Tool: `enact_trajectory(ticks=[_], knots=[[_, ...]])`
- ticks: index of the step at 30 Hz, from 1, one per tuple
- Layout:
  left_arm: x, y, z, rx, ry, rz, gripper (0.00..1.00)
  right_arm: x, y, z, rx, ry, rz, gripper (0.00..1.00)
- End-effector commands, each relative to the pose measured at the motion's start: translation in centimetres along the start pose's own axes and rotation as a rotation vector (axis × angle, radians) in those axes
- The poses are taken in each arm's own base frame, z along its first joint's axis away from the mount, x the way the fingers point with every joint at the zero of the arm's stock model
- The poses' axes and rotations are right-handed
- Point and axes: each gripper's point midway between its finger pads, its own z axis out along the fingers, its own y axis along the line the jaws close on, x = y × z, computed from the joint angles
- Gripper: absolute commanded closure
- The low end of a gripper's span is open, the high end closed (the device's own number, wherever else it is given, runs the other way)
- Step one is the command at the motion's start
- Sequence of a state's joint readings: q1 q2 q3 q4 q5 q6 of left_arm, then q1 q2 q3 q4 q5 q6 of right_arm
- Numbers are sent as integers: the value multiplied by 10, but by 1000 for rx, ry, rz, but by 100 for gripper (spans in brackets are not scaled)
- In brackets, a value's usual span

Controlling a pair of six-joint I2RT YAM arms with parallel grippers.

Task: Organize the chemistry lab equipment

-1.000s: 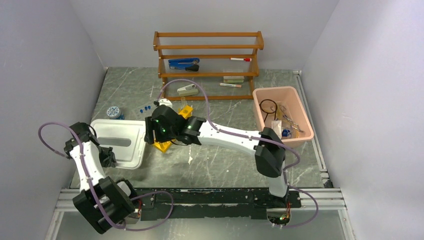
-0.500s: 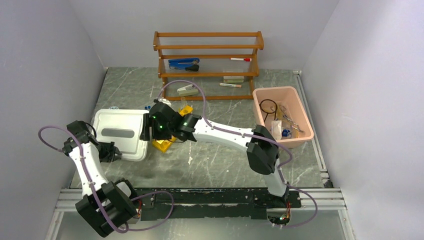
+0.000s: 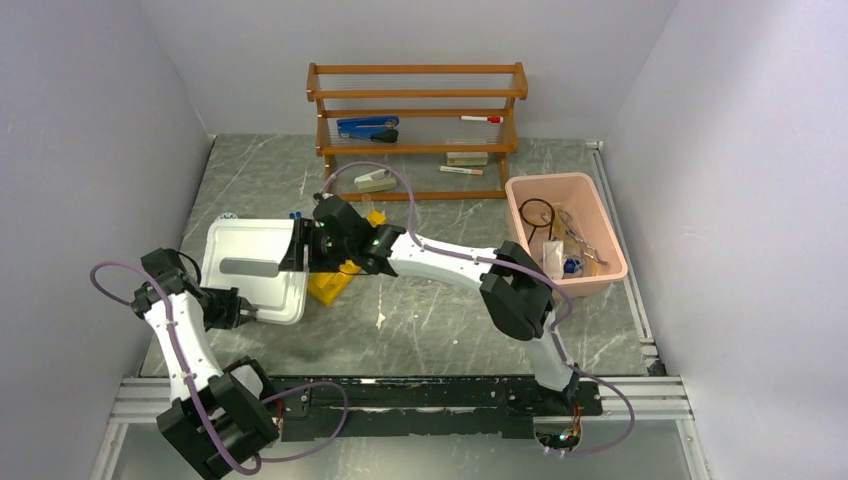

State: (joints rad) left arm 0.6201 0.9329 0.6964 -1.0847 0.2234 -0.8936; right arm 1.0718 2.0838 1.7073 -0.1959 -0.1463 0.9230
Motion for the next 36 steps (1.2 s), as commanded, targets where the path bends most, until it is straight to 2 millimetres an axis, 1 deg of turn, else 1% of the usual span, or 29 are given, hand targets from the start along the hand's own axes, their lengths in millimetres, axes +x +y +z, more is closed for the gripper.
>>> enact_trajectory(ticks=[1, 3, 5, 7, 8, 9, 11, 13, 15, 17, 18, 19, 21, 22, 23, 26, 28, 29, 30, 31, 33, 35, 36], knots=[[14, -6, -6, 49, 61, 20, 95, -5, 50, -14, -272, -42, -63, 38], [16, -9, -8, 56, 65, 25, 95, -2, 53, -16, -307, -36, -49, 45], [15, -11, -11, 62, 58, 30, 95, -1, 53, -16, -323, -40, -38, 60], [12, -12, -13, 64, 39, 39, 95, -1, 53, -17, -332, -46, -27, 77], [11, -12, -14, 65, 31, 43, 95, -1, 53, -19, -335, -53, -28, 83], [9, -13, -15, 66, 22, 48, 92, -4, 55, -21, -341, -67, -31, 89], [7, -14, -18, 60, 0, 59, 84, -10, 62, -29, -364, -93, -45, 98], [2, -19, -23, 75, -39, 95, 70, -16, 71, -39, -391, -116, -65, 100], [-6, -19, -30, 66, -100, 117, 45, -21, 83, -52, -431, -132, -93, 100], [-16, -20, -41, 50, -172, 136, 24, -26, 98, -68, -483, -138, -134, 100], [-22, -22, -48, 46, -209, 150, 12, -29, 103, -76, -493, -147, -154, 100], [-28, -22, -56, 37, -252, 159, 5, -31, 108, -84, -504, -153, -174, 100], [-43, -30, -77, 41, -352, 187, 3, -34, 114, -99, -513, -167, -211, 100], [-52, -37, -94, 55, -412, 200, 3, -36, 117, -106, -515, -173, -228, 100], [-58, -40, -104, 55, -454, 216, 3, -39, 119, -113, -515, -183, -243, 100], [-75, -64, -152, 120, -593, 269, 3, -50, 121, -135, -505, -216, -285, 100], [-80, -79, -175, 157, -652, 325, 3, -61, 124, -153, -510, -253, -302, 100], [-80, -86, -183, 168, -668, 351, 3, -69, 128, -167, -520, -283, -313, 100], [-80, -94, -191, 192, -688, 386, 4, -76, 128, -173, -515, -304, -321, 100], [-79, -102, -198, 217, -698, 427, 5, -86, 130, -187, -513, -341, -332, 100], [-75, -121, -206, 273, -711, 511, 8, -105, 127, -209, -498, -399, -330, 100], [-65, -142, -207, 349, -682, 630, 10, -127, 113, -230, -471, -463, -295, 100], [-55, -155, -204, 405, -648, 705, 11, -139, 104, -243, -449, -504, -277, 100]])
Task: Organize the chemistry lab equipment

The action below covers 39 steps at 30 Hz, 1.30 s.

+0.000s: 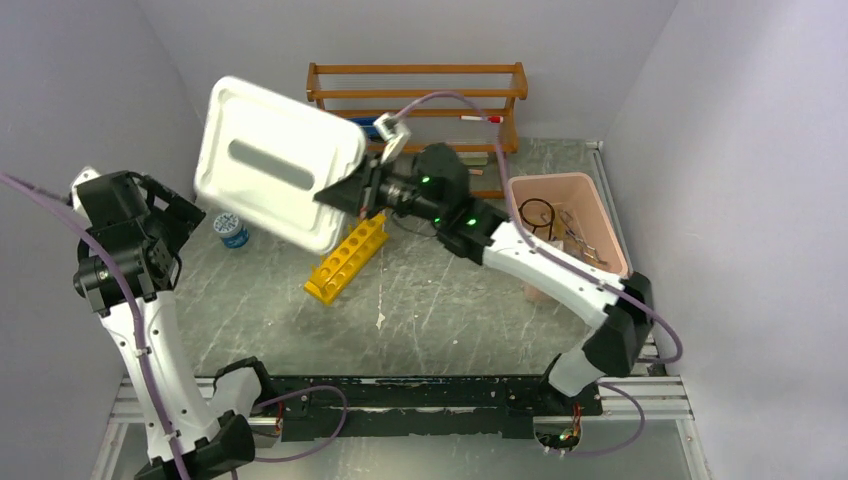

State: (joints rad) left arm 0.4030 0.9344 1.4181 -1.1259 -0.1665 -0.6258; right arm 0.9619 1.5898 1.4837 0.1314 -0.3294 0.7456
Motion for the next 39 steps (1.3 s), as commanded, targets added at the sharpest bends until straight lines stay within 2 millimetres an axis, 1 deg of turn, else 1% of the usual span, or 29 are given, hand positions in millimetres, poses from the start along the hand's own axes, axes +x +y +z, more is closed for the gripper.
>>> enact_trajectory(ticks=[1, 2, 4, 5, 7, 9, 11, 12, 13, 16, 17, 19, 20, 22, 24, 27, 29, 32, 36, 39], knots=[[1, -55, 7, 268, 29, 230, 13, -71, -17, -51, 91, -189, -37, 100], [12, -73, 6, 380, 77, 276, 15, -82, -26, -63, 138, -226, -34, 100], [27, -96, 7, 516, 139, 326, 22, -104, -42, -91, 225, -298, -34, 100], [37, -113, 1, 624, 184, 351, 25, -117, -51, -108, 279, -348, -24, 100], [49, -134, -3, 738, 241, 387, 24, -133, -67, -141, 372, -425, -6, 100], [55, -149, -7, 799, 274, 427, 24, -143, -87, -176, 497, -494, 29, 100], [53, -163, -13, 836, 264, 459, 23, -147, -102, -205, 579, -545, 54, 100], [50, -171, -20, 869, 253, 475, 24, -149, -110, -220, 625, -573, 78, 100], [53, -181, -23, 909, 270, 487, 24, -149, -119, -234, 670, -592, 106, 100], [64, -212, -46, 1084, 313, 498, 27, -139, -147, -271, 800, -629, 199, 100], [63, -224, -57, 1152, 293, 500, 27, -136, -150, -281, 818, -642, 209, 100], [68, -242, -78, 1263, 285, 510, 27, -123, -158, -295, 854, -637, 223, 100], [72, -249, -88, 1311, 293, 520, 26, -114, -163, -302, 888, -628, 240, 100], [87, -261, -105, 1393, 336, 550, 27, -96, -170, -316, 933, -622, 273, 100], [101, -270, -115, 1438, 377, 581, 27, -83, -170, -328, 957, -639, 293, 100], [126, -286, -132, 1504, 422, 604, 26, -67, -175, -349, 1036, -678, 331, 100], [148, -297, -148, 1562, 466, 611, 25, -60, -178, -357, 1065, -697, 355, 100], [187, -310, -165, 1600, 530, 640, 24, -54, -188, -358, 1084, -695, 392, 100], [240, -327, -174, 1598, 597, 679, 21, -54, -203, -363, 1114, -701, 416, 100], [279, -338, -180, 1601, 653, 680, 17, -66, -210, -370, 1091, -742, 398, 100]])
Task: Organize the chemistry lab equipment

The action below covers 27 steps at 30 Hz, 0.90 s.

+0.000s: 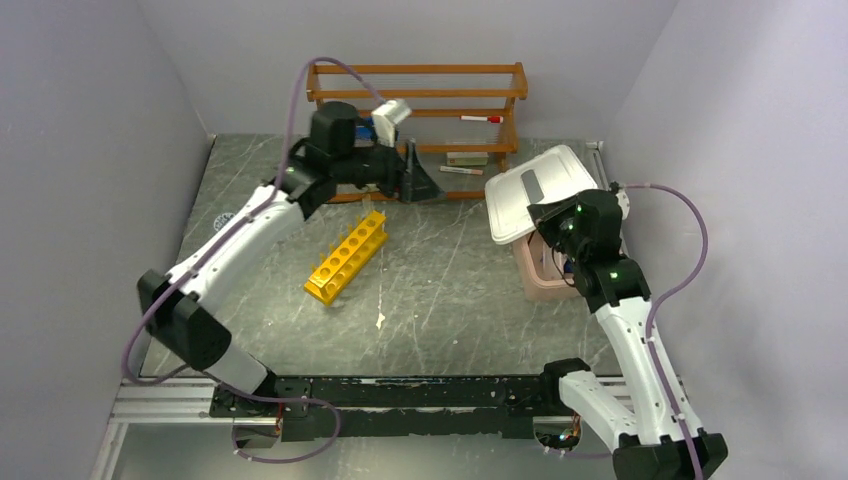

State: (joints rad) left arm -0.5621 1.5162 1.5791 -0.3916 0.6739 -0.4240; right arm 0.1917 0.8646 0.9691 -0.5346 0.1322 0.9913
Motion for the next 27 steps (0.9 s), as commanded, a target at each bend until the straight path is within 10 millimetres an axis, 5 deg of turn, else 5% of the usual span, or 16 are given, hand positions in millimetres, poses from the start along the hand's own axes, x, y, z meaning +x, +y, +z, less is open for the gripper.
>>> enact_trajectory(ticks=[1, 7, 18, 27], knots=[[-4, -12, 47, 39, -37, 4, 15, -27, 3, 10, -50, -72, 41, 100], [5, -17, 100, 106, -30, -95, 7, -54, -20, 12, -51, -72, 95, 100], [43, 9, 177, 72, 12, -250, 3, -30, -66, -6, 64, -87, 187, 98], [69, 18, 215, 124, 26, -300, 10, -26, -106, -4, 197, -131, 282, 86]])
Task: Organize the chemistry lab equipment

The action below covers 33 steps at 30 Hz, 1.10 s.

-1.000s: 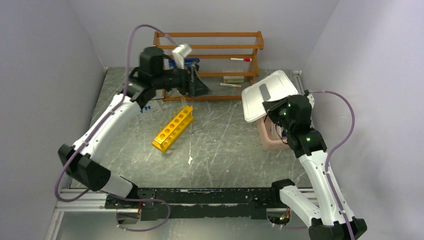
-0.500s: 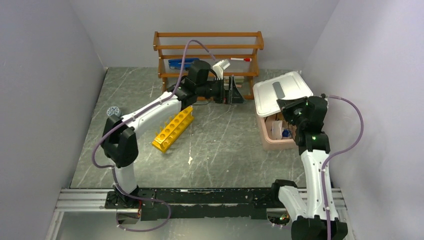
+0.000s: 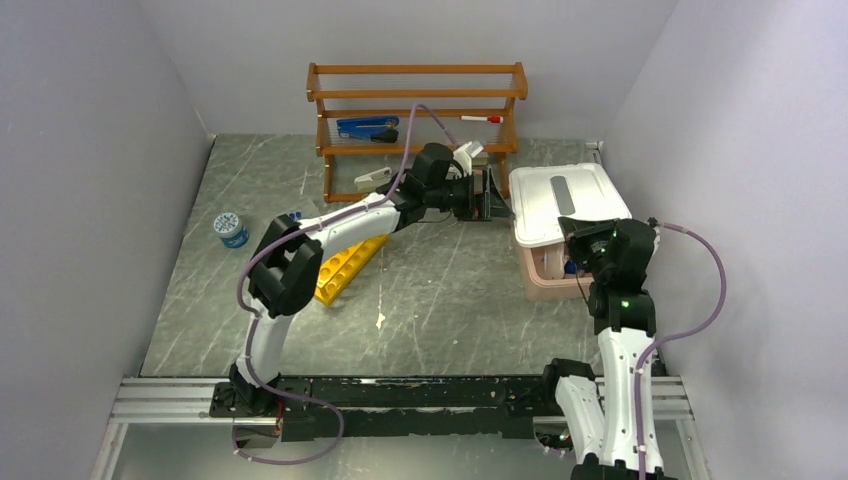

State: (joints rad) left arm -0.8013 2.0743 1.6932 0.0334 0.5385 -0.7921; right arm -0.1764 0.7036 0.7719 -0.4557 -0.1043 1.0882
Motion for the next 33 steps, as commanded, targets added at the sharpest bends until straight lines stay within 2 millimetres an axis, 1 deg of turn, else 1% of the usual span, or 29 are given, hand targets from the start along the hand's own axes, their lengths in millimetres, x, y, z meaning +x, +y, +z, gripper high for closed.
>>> enact_trajectory(ticks=[1, 4, 7, 9, 10, 11, 12, 14, 16, 18, 20, 24, 27, 30, 32, 33], knots=[[-13, -24, 16, 107, -61, 11, 10, -2, -52, 3, 195, -53, 33, 83], [-11, -24, 25, 124, -71, 17, 9, 0, -72, 1, 241, -71, 34, 77], [-11, -18, 32, 101, -87, 28, 6, 6, -86, 0, 273, -69, 36, 72], [-6, -14, 38, 98, -79, 31, 5, 7, -92, -2, 287, -76, 40, 68], [-4, -11, 42, 90, -69, 30, 8, 6, -94, -3, 292, -83, 41, 63], [0, -8, 45, 82, -60, 29, 14, 5, -95, -5, 295, -92, 44, 60], [4, -6, 48, 79, -48, 26, 19, 4, -96, -6, 300, -100, 44, 59], [10, -2, 51, 73, -29, 13, 26, 2, -97, -9, 306, -112, 39, 58], [15, 1, 52, 70, -14, 3, 36, 1, -103, -12, 340, -120, 39, 54], [17, 4, 50, 61, -9, 2, 42, -2, -108, -17, 378, -134, 38, 47], [20, 3, 50, 64, 0, 4, 48, -6, -109, -23, 404, -150, 27, 42], [26, 4, 52, 66, 30, -3, 59, -18, -115, -41, 497, -195, 8, 35], [30, 5, 51, 65, 42, -2, 62, -28, -114, -55, 554, -230, -18, 33], [33, 5, 50, 57, 57, 6, 61, -37, -110, -65, 574, -249, -59, 33], [34, 6, 49, 50, 66, 13, 60, -41, -95, -64, 520, -227, -144, 36], [34, 6, 48, 43, 69, 19, 59, -41, -84, -59, 465, -194, -230, 39]])
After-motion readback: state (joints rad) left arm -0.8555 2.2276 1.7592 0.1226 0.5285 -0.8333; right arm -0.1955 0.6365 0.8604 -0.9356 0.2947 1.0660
